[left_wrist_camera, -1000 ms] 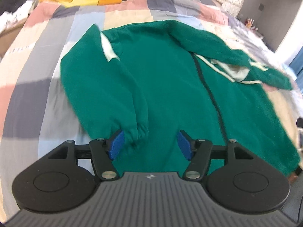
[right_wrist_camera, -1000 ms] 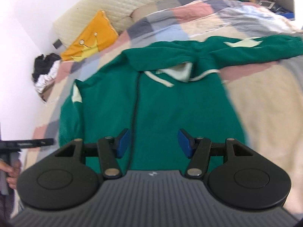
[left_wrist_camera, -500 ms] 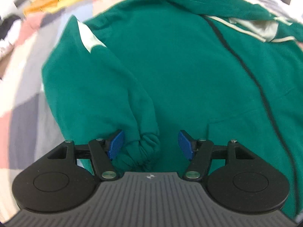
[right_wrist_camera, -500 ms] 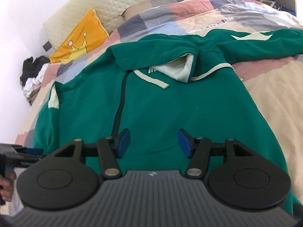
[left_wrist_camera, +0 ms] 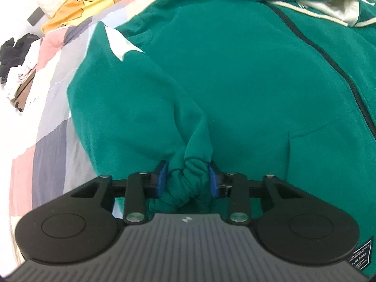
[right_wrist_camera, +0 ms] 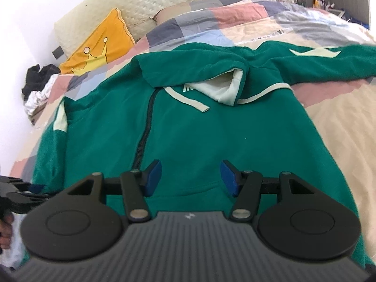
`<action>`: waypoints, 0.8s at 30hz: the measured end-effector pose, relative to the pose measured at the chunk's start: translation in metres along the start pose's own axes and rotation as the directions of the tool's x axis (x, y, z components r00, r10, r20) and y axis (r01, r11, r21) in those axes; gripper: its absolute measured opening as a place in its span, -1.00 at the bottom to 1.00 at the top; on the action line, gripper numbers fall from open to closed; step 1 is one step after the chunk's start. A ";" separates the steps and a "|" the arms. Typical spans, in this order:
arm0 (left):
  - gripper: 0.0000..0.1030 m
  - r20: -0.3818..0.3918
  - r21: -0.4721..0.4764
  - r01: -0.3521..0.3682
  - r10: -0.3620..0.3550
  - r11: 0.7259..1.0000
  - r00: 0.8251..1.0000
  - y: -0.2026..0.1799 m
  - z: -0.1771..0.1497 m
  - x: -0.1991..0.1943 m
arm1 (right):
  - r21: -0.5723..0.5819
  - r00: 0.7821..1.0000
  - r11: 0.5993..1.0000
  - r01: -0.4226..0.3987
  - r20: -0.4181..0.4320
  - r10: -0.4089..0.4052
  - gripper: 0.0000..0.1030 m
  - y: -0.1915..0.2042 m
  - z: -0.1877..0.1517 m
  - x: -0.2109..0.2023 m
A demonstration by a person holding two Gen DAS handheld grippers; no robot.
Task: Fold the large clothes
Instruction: 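Close the left tool on the hoodie sleeve cuff, then pull the held sleeve outward across the bed with the left tool and release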
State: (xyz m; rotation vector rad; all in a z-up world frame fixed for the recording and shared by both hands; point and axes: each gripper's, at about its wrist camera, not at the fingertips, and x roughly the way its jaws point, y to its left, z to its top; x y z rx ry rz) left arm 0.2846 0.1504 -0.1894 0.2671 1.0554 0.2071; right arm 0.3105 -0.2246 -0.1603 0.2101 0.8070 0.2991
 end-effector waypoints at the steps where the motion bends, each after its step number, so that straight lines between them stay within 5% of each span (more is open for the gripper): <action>1: -0.27 0.012 -0.010 -0.002 0.002 1.000 1.000 0.002 -0.001 -0.003 | -0.005 1.000 1.000 0.006 0.001 -0.006 0.14 0.000 -0.001 0.000; 10: -0.37 0.193 -0.187 -0.031 0.067 0.982 0.979 0.088 0.002 -0.063 | -0.058 0.998 0.997 0.056 0.011 -0.056 0.14 0.001 -0.010 0.007; 15: -0.39 0.243 -0.358 -0.035 0.129 0.933 0.961 0.177 0.004 -0.092 | -0.025 0.999 0.999 0.036 0.033 -0.035 0.13 -0.001 -0.011 0.009; 20: -0.40 0.226 -0.551 -0.109 0.274 0.827 0.935 0.287 0.007 -0.095 | -0.014 0.998 0.999 0.047 0.053 -0.047 0.13 0.001 -0.011 0.010; 24: -0.41 0.147 -0.696 -0.165 0.363 0.699 0.920 0.378 0.005 -0.071 | -0.025 0.996 0.998 0.050 0.071 -0.049 0.13 0.007 -0.009 0.014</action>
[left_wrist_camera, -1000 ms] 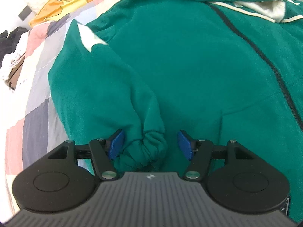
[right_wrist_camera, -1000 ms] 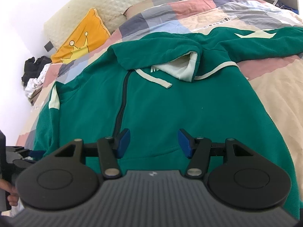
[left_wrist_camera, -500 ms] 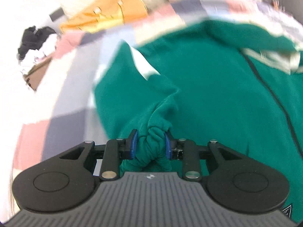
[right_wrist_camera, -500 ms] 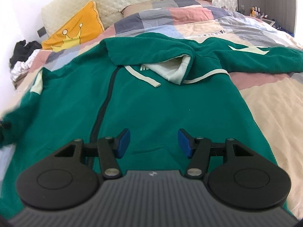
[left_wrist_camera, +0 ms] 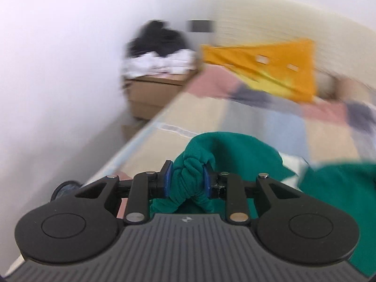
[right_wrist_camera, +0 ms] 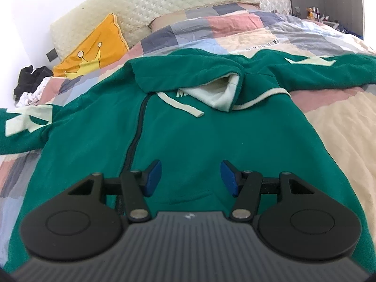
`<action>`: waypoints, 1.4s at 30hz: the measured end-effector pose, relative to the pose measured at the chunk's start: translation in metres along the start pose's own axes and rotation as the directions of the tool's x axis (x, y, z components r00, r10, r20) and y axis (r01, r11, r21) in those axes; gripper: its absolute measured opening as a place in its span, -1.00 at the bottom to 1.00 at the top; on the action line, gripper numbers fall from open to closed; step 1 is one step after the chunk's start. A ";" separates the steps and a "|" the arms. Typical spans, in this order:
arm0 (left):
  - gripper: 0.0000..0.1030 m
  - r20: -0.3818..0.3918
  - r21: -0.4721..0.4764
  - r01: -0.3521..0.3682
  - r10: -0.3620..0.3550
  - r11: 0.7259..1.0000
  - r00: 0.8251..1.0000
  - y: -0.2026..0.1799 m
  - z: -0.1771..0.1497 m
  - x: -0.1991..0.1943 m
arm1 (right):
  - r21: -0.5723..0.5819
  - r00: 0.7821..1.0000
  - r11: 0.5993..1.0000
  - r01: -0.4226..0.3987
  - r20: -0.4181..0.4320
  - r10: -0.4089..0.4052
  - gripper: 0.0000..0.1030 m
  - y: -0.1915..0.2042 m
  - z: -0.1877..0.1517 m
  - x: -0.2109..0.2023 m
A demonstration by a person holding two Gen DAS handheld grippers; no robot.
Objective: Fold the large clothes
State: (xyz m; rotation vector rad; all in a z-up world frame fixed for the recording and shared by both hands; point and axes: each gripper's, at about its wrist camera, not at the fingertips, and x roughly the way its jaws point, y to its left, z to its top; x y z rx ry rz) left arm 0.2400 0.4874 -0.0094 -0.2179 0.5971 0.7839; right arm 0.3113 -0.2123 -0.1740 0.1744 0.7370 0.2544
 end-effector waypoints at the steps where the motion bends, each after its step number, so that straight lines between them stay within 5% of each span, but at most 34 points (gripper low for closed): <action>1: -0.42 -0.007 -0.037 -0.026 0.026 0.999 1.000 0.013 0.009 0.015 | -0.010 1.000 1.000 0.004 0.004 -0.004 0.13 0.003 0.001 0.002; 7: -0.43 -0.085 -0.180 -0.107 0.093 0.978 0.992 0.067 0.033 0.109 | -0.049 0.999 0.998 0.042 0.033 -0.040 0.13 0.018 0.006 0.012; 14: -0.43 -0.230 -0.204 -0.144 0.096 0.968 0.969 0.079 -0.007 0.206 | -0.111 0.998 0.992 0.062 0.028 -0.059 0.13 0.037 0.013 0.033; 19: -0.33 -0.245 -0.199 -0.132 0.081 0.971 0.966 0.076 -0.030 0.228 | -0.111 0.999 0.993 0.040 -0.003 -0.040 0.13 0.041 0.014 0.046; 26: 0.35 -0.267 -0.157 -0.091 0.046 0.984 0.962 0.065 -0.029 0.196 | -0.122 1.000 0.992 0.006 0.011 -0.005 0.13 0.046 0.015 0.039; 37: 0.35 -0.191 -0.079 0.074 -0.088 0.994 0.978 0.007 -0.029 0.060 | -0.114 0.993 0.991 -0.065 0.086 0.075 0.13 0.039 0.020 -0.004; 42: 0.35 -0.161 -0.047 0.210 -0.215 0.977 0.963 -0.043 -0.042 -0.010 | -0.132 0.987 0.989 -0.063 0.139 0.081 0.13 0.031 0.020 -0.022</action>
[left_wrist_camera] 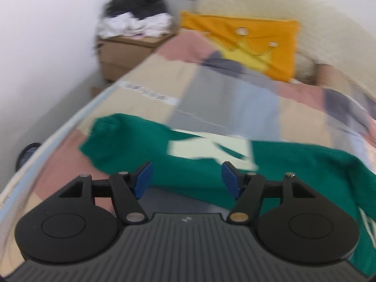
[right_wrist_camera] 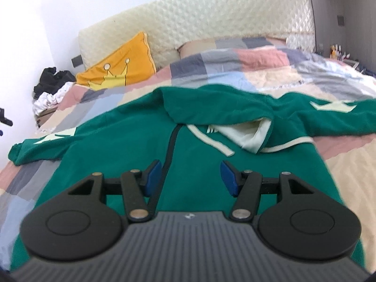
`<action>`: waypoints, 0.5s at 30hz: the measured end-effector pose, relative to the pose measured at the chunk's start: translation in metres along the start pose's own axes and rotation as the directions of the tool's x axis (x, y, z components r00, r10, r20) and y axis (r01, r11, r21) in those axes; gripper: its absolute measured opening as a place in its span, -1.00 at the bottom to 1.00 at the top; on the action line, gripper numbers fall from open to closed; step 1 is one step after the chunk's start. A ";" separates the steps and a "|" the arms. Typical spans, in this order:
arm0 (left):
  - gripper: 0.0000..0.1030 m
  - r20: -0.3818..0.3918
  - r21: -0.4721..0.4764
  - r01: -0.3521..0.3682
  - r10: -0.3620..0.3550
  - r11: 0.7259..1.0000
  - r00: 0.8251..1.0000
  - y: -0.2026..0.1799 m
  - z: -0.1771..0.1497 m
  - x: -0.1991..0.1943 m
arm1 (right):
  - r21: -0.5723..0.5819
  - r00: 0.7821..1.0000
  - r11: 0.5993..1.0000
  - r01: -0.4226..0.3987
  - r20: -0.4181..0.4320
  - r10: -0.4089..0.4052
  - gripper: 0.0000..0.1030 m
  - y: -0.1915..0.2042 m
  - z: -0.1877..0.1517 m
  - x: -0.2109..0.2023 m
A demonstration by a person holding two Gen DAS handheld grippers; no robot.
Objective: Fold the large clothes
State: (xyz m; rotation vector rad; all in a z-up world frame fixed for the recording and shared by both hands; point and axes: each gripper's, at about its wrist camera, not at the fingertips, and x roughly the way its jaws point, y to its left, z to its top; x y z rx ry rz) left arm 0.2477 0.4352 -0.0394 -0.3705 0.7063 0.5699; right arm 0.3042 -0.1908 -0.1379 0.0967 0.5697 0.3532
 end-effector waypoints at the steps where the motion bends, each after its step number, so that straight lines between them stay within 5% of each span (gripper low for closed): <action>1: 0.35 0.001 0.020 0.021 -0.021 1.000 1.000 -0.013 -0.005 -0.009 | -0.001 1.000 1.000 0.003 0.011 -0.003 0.13 -0.002 0.000 -0.004; 8: 0.35 -0.022 0.120 0.163 -0.161 0.979 0.987 -0.109 -0.049 -0.050 | 0.075 0.999 0.997 -0.001 0.053 -0.003 0.13 -0.027 0.005 -0.019; 15: 0.35 -0.059 0.185 0.293 -0.287 0.938 0.956 -0.209 -0.094 -0.066 | 0.114 0.997 0.993 -0.011 0.075 0.002 0.14 -0.044 0.007 -0.023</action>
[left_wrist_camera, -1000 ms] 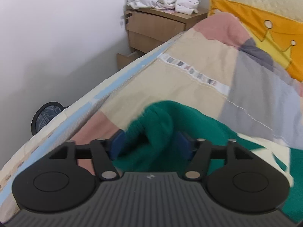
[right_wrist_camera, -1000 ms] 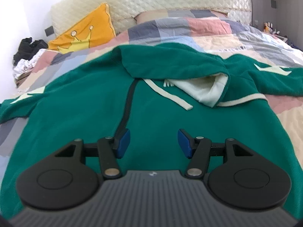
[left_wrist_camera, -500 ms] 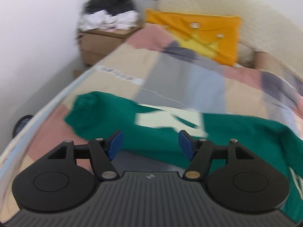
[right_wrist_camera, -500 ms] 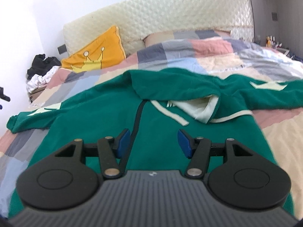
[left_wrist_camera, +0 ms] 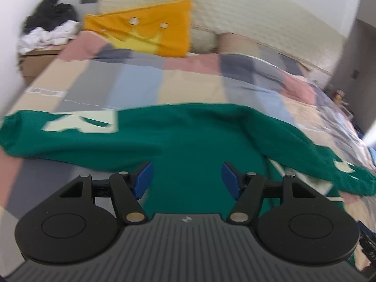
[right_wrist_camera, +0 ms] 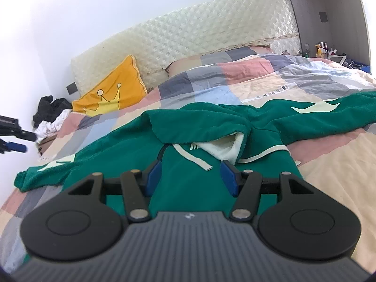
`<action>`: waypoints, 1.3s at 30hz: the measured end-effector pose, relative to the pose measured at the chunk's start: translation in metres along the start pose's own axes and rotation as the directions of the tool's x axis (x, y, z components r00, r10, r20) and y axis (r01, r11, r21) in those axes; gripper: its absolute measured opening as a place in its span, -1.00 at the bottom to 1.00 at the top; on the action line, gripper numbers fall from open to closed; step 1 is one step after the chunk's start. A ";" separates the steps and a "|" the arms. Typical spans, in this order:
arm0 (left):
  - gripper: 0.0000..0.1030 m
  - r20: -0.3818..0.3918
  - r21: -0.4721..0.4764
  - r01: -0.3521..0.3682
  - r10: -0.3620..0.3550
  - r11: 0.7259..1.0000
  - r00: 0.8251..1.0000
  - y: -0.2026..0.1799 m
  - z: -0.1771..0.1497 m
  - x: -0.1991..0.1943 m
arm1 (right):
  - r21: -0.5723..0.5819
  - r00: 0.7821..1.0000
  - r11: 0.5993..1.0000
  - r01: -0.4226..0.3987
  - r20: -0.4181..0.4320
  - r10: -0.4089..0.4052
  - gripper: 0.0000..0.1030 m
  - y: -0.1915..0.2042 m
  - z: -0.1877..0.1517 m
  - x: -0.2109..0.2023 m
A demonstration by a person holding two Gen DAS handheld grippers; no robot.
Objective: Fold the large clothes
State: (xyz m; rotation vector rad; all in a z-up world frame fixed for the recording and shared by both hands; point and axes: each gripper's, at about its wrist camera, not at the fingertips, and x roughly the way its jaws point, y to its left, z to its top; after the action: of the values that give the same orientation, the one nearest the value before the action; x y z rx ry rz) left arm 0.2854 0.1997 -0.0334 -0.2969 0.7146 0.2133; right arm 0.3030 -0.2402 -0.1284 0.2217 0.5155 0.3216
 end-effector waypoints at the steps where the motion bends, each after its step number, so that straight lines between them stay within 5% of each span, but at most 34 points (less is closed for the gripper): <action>1: 0.35 -0.007 0.004 0.020 -0.020 1.000 1.000 -0.013 -0.004 0.005 | 0.000 1.000 1.000 0.001 0.004 -0.001 0.13 -0.002 0.002 0.001; 10: 0.35 -0.054 0.019 0.133 -0.132 0.991 0.990 -0.110 -0.029 0.065 | 0.023 0.998 0.998 0.053 0.018 -0.053 0.14 -0.034 0.018 0.032; 17: 0.39 -0.069 -0.087 0.169 -0.175 0.982 0.982 -0.123 -0.020 0.131 | 0.026 1.000 0.999 0.025 -0.020 -0.024 0.17 -0.056 0.027 0.088; 23: 0.50 -0.068 -0.191 0.258 -0.275 0.947 0.959 -0.120 -0.012 0.197 | -0.095 0.999 0.995 0.024 -0.033 -0.028 0.13 -0.058 0.027 0.138; 29: 0.54 -0.056 -0.279 0.317 -0.345 0.906 0.937 -0.119 -0.001 0.272 | 0.021 0.990 0.993 0.113 -0.083 -0.111 0.14 -0.074 0.028 0.165; 33: 0.54 -0.042 -0.330 0.354 -0.388 0.875 0.921 -0.116 0.009 0.305 | -0.070 0.985 0.989 0.132 -0.103 -0.139 0.13 -0.068 0.027 0.182; 37: 0.54 -0.049 -0.342 0.404 -0.445 0.848 0.894 -0.123 0.019 0.315 | -0.017 0.992 0.999 0.033 -0.121 -0.035 0.15 -0.076 0.025 0.191; 39: 0.54 -0.046 -0.343 0.434 -0.477 0.833 0.878 -0.129 0.022 0.313 | -0.013 0.991 0.999 0.034 -0.128 -0.035 -0.21 -0.076 0.027 0.194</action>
State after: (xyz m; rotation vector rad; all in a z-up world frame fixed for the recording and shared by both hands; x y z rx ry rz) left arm 0.5667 0.1141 -0.2022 -0.7943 0.7153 -0.1530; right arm 0.4950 -0.2451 -0.2133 0.1826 0.6435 0.3063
